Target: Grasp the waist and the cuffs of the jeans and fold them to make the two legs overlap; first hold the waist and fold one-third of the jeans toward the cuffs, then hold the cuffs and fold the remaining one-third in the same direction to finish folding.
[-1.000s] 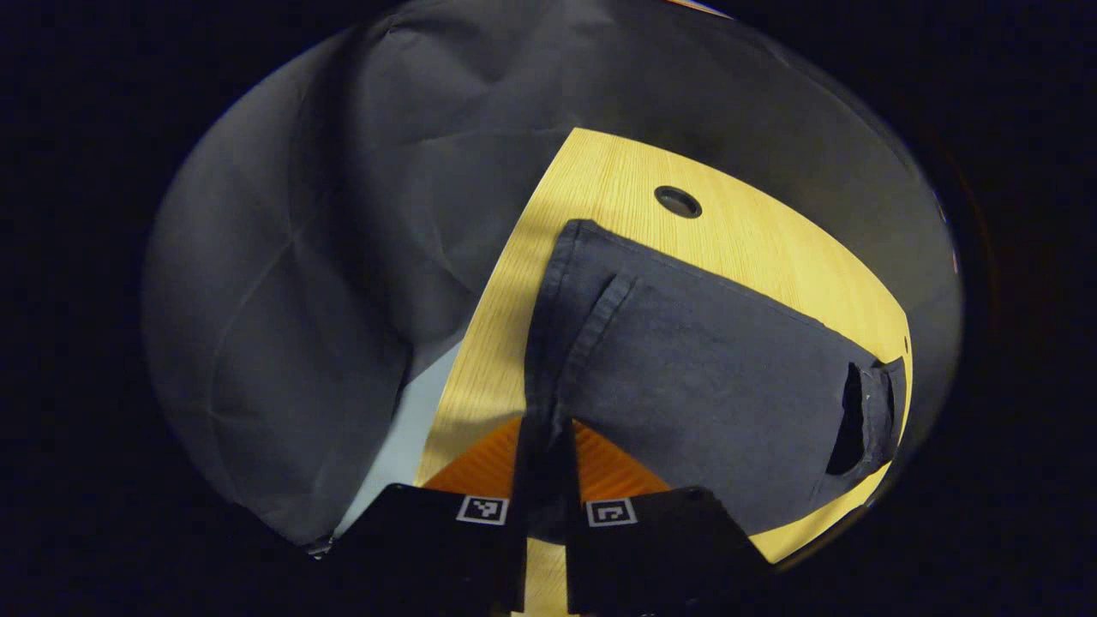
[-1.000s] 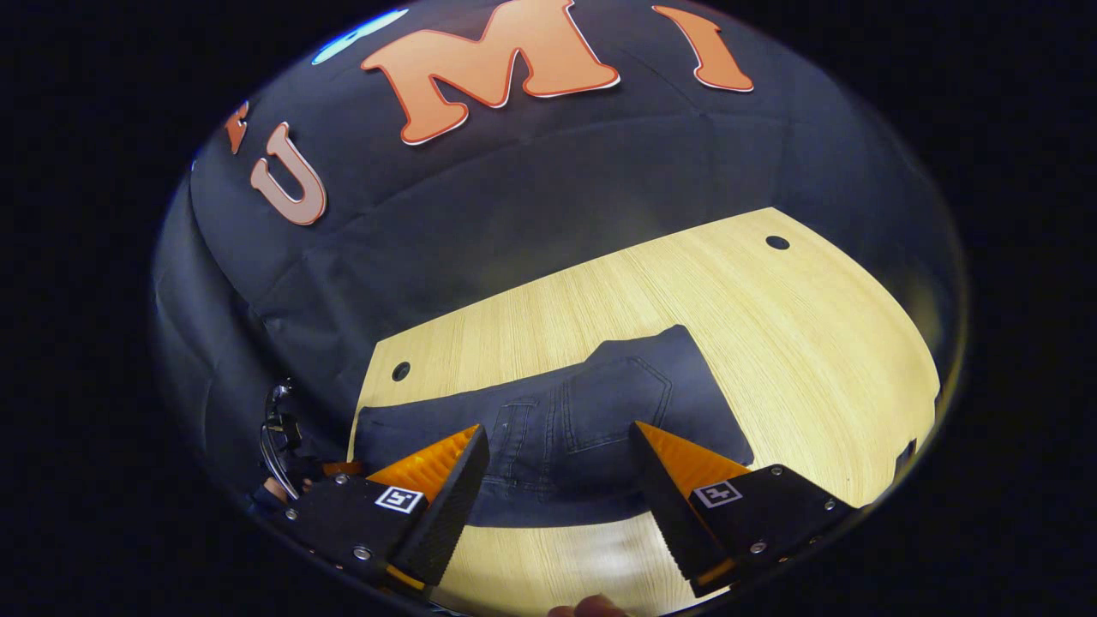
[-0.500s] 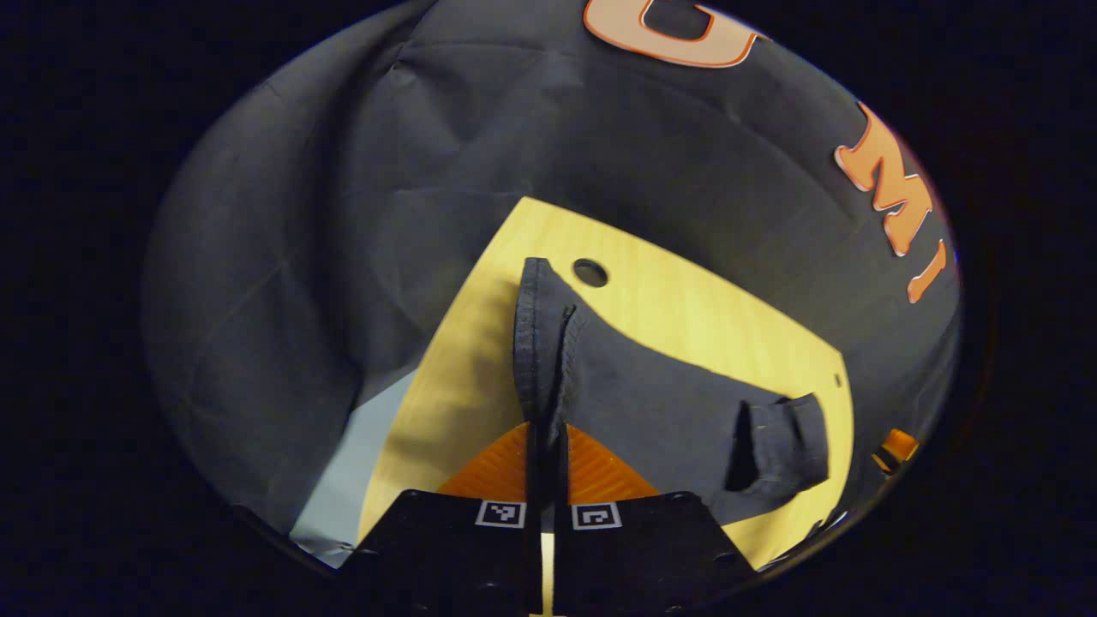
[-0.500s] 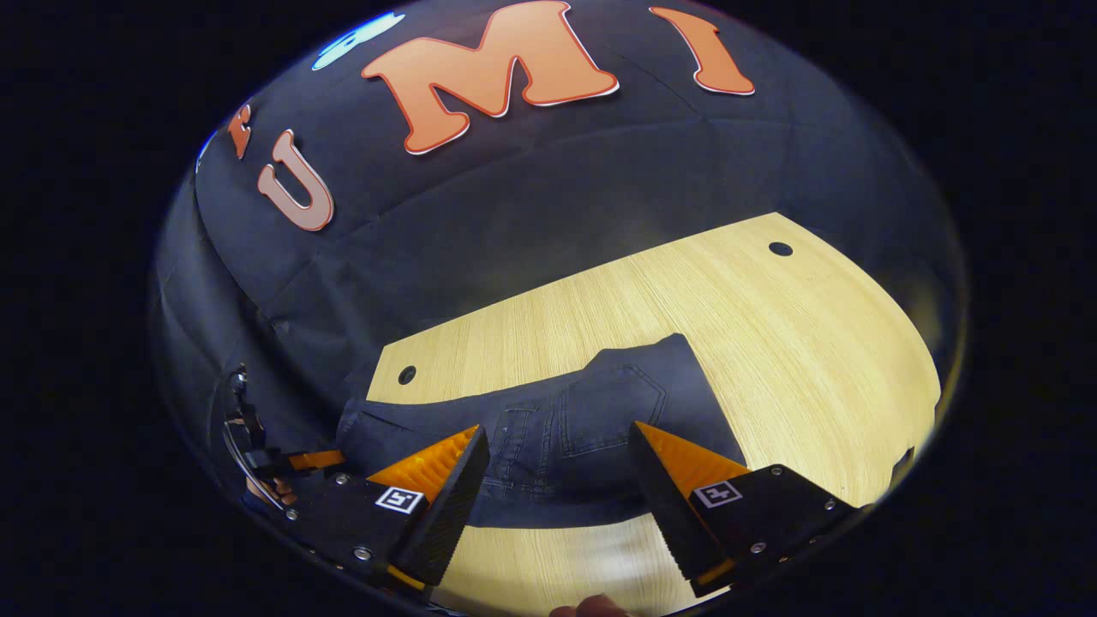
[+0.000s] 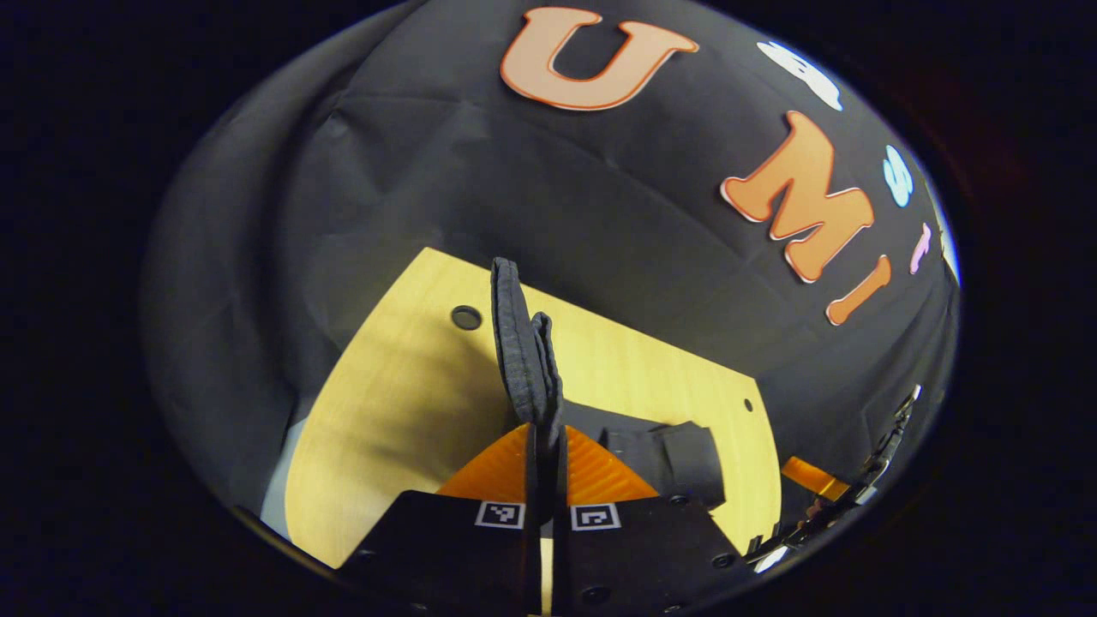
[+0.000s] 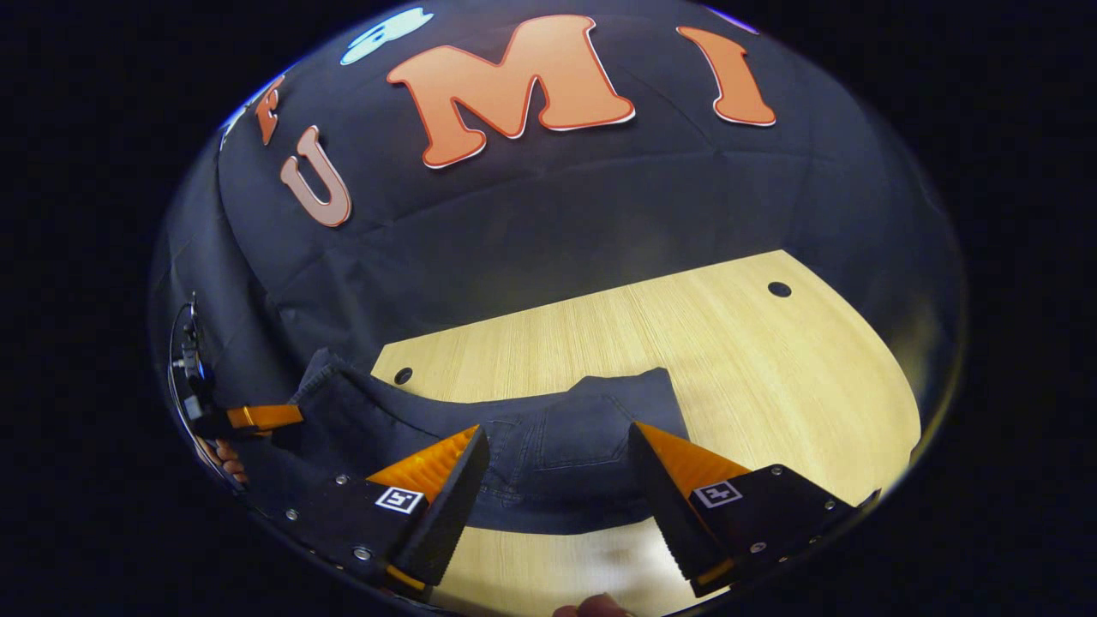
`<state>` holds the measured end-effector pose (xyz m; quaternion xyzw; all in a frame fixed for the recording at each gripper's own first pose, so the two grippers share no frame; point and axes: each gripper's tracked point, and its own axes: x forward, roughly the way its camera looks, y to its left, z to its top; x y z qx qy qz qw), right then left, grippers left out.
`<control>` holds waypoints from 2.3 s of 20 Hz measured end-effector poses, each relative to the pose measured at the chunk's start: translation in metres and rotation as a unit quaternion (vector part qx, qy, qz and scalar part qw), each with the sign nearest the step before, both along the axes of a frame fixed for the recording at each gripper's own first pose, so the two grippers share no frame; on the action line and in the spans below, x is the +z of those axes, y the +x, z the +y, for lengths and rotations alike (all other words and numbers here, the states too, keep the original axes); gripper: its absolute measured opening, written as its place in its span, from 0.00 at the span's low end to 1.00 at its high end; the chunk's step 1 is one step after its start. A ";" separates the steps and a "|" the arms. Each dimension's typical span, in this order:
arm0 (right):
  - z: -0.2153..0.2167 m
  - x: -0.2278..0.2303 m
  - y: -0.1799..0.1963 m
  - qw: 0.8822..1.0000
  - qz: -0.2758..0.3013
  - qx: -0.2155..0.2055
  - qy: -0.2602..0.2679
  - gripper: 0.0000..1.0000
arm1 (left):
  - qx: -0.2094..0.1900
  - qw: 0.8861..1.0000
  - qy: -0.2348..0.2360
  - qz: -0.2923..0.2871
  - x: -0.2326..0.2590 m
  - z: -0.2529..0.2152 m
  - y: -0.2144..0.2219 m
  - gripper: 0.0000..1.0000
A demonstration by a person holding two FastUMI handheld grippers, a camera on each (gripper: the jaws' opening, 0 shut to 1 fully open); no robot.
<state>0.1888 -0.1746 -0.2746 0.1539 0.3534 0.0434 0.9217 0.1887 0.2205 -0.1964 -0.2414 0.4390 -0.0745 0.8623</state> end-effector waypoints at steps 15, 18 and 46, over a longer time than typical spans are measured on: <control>-0.092 0.004 0.002 0.999 -0.022 -0.016 0.023 0.99 | -0.129 0.991 -0.023 -0.042 0.090 -0.266 0.027 0.05; -0.113 -0.002 0.003 0.999 -0.021 -0.022 0.029 0.99 | -0.162 0.986 -0.002 -0.032 0.075 -0.308 0.016 0.05; -0.099 0.114 -0.009 0.977 -0.209 0.011 -0.034 0.98 | -0.074 0.956 0.143 -0.245 0.171 -0.235 -0.043 0.95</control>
